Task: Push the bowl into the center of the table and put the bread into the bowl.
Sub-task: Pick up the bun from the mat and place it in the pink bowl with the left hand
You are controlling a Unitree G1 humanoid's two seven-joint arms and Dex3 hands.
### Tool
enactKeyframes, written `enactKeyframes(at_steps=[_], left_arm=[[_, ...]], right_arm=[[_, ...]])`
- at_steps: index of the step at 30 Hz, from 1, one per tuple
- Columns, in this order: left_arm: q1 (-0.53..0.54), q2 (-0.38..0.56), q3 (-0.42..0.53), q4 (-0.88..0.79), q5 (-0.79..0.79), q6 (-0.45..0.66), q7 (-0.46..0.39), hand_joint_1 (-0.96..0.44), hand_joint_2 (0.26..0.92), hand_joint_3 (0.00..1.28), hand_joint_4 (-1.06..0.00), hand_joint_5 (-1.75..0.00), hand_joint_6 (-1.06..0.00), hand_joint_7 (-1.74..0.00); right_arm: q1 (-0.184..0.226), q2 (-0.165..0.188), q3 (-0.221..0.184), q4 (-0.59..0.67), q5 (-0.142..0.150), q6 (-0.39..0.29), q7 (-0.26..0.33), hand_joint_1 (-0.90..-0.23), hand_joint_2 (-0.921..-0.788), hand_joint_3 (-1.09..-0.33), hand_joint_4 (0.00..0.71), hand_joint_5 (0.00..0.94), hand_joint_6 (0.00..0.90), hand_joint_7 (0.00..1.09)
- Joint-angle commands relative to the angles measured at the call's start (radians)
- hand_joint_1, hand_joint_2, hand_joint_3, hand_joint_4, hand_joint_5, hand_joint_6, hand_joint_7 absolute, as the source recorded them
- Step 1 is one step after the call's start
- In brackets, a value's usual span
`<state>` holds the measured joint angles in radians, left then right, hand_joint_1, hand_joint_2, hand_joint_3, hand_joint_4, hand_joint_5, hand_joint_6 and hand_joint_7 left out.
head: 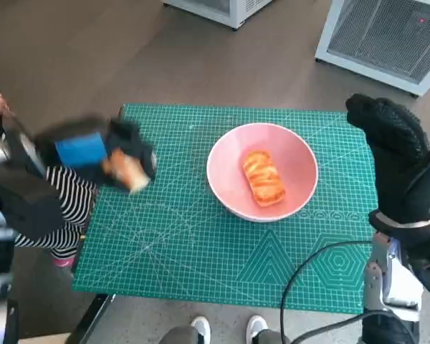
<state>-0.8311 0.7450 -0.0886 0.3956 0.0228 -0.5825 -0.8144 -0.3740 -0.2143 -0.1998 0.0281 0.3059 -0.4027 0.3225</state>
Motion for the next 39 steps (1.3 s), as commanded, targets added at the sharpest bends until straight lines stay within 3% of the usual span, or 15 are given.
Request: enactKeyframes(at_steps=[1, 10, 18, 28, 32, 33, 34, 36, 39], left_arm=[[-0.135, -0.09, -0.016, 0.021, 0.0, -0.033, 0.032, 0.0, 0.917, 0.04, -0.69, -1.2, -0.7, -1.05], [-0.318, -0.248, -0.084, 0.126, 0.099, -0.057, 0.099, 0.0, 0.912, 0.05, -0.68, -1.16, -0.69, -1.11], [-0.399, -0.374, -0.163, 0.321, 0.189, -0.104, 0.154, 0.0, 0.918, 0.04, -0.69, -1.1, -0.69, -1.17], [-0.46, -0.497, -0.257, 0.572, 0.341, -0.153, 0.288, 0.0, 0.921, 0.11, -0.62, -1.2, -0.59, -1.25], [-0.461, -0.533, -0.27, 0.634, 0.354, -0.109, 0.28, 0.0, 0.921, 0.22, -0.51, -1.31, -0.46, -1.37], [-0.462, -0.539, -0.273, 0.645, 0.356, -0.101, 0.276, -0.04, 0.895, 0.21, -0.46, -1.04, -0.4, -1.12], [-0.462, -0.545, -0.278, 0.657, 0.358, -0.089, 0.265, -0.06, 0.893, 0.2, -0.46, -0.9, -0.4, -0.99], [-0.46, -0.553, -0.283, 0.67, 0.359, -0.07, 0.245, -0.14, 0.906, 0.11, -0.41, -0.4, -0.36, -0.56], [-0.457, -0.557, -0.283, 0.672, 0.359, -0.057, 0.231, -0.19, 0.912, 0.05, -0.34, -0.13, -0.33, -0.29]], right_arm=[[0.01, -0.001, 0.002, 0.018, -0.02, 0.008, -0.009, -0.691, -0.921, -0.715, 0.143, 0.0, 0.056, 0.5], [0.015, 0.006, 0.01, 0.024, -0.026, -0.007, -0.012, -0.691, -0.921, -0.714, 0.144, 0.001, 0.055, 0.5], [0.027, 0.009, 0.011, 0.014, -0.027, -0.01, -0.014, -0.689, -0.921, -0.713, 0.145, 0.001, 0.055, 0.51], [0.048, 0.006, 0.002, -0.014, -0.023, 0.0, -0.02, -0.69, -0.921, -0.713, 0.144, 0.0, 0.052, 0.51], [0.057, 0.004, -0.002, -0.028, -0.022, 0.005, -0.026, -0.689, -0.921, -0.714, 0.144, 0.0, 0.051, 0.51], [0.059, 0.004, -0.003, -0.031, -0.021, 0.006, -0.028, -0.688, -0.921, -0.714, 0.144, 0.0, 0.05, 0.51], [0.061, 0.003, -0.005, -0.034, -0.02, 0.008, -0.029, -0.687, -0.921, -0.714, 0.144, 0.0, 0.05, 0.51], [0.063, 0.002, -0.007, -0.04, -0.016, 0.012, -0.031, -0.683, -0.921, -0.716, 0.144, 0.0, 0.049, 0.51], [0.066, 0.003, -0.009, -0.046, -0.014, 0.016, -0.033, -0.681, -0.921, -0.717, 0.144, 0.0, 0.048, 0.51]])
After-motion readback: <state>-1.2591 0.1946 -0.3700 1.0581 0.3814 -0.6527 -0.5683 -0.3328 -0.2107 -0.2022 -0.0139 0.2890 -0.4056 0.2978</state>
